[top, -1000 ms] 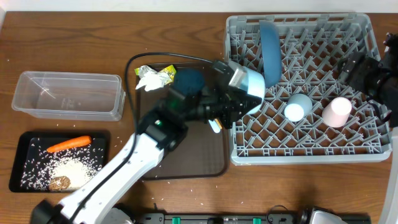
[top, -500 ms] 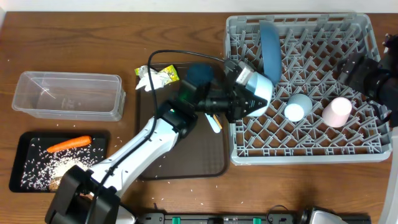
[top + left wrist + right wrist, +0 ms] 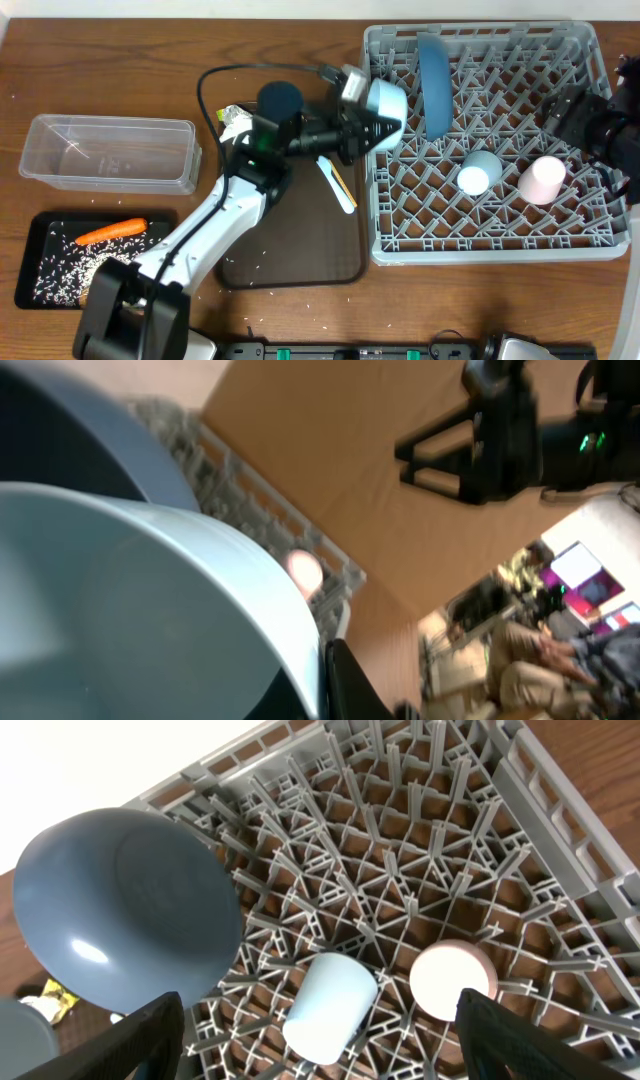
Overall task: Sort waste into correct bins and load items into the dishwasher rack
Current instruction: 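Lower the bowl into the rack's front-left slots and release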
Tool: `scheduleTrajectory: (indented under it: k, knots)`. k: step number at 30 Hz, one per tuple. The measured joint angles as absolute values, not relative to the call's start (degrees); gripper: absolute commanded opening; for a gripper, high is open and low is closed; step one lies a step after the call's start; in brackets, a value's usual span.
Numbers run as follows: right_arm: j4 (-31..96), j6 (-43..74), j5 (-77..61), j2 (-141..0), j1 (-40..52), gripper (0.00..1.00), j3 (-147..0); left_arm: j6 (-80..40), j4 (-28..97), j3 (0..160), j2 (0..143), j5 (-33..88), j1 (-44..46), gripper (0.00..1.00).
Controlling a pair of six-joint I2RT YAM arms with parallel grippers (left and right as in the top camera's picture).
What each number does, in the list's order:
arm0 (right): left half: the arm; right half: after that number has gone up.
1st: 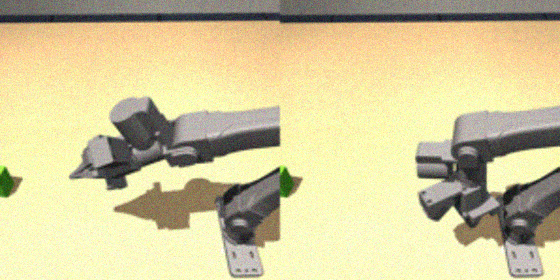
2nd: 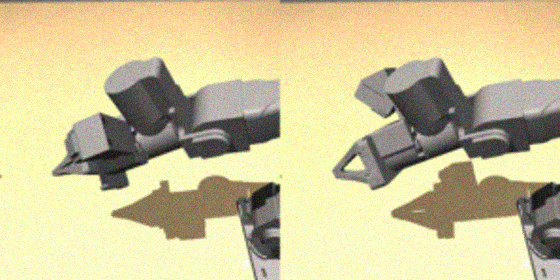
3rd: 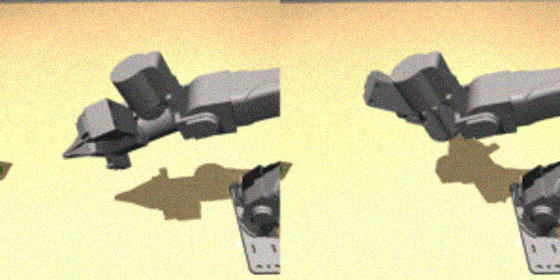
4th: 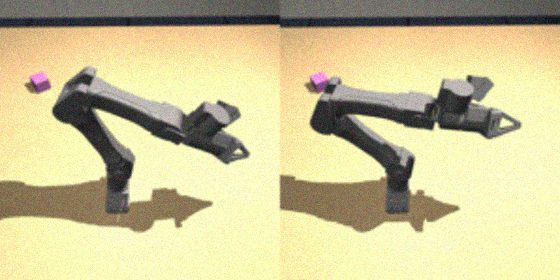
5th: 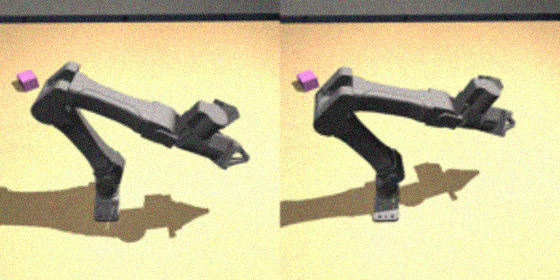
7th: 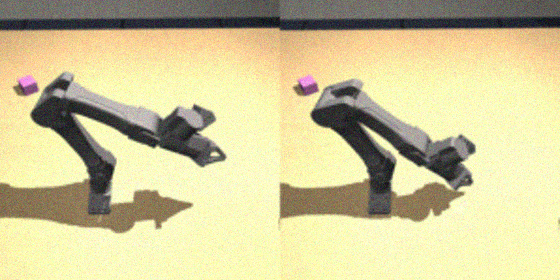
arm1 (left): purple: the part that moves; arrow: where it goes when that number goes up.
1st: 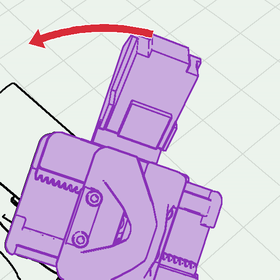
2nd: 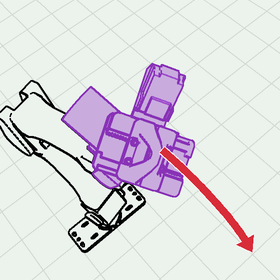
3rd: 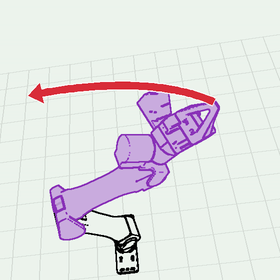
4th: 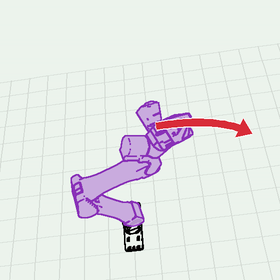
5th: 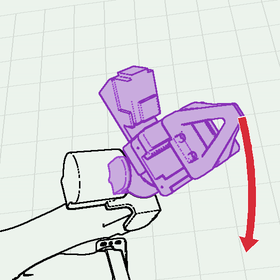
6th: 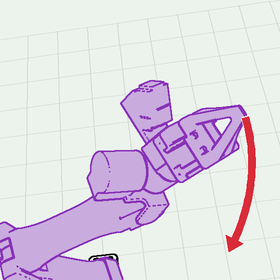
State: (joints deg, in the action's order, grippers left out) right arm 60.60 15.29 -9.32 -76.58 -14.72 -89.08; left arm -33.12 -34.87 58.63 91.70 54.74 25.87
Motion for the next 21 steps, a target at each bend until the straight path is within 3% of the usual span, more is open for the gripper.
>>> scheduleTrajectory:
  k: [10,21]
  knots:
    - [60.6,15.3,-9.3,-76.7,-14.7,0.83,-89.1,-53.1,-72.2,58.5,108.9,52.9,21.5,0.06]
    - [60.7,15.3,-9.3,-76.7,-14.7,0.83,-89.1,-54.2,-72.1,58.5,116.0,51.4,21.0,0.06]
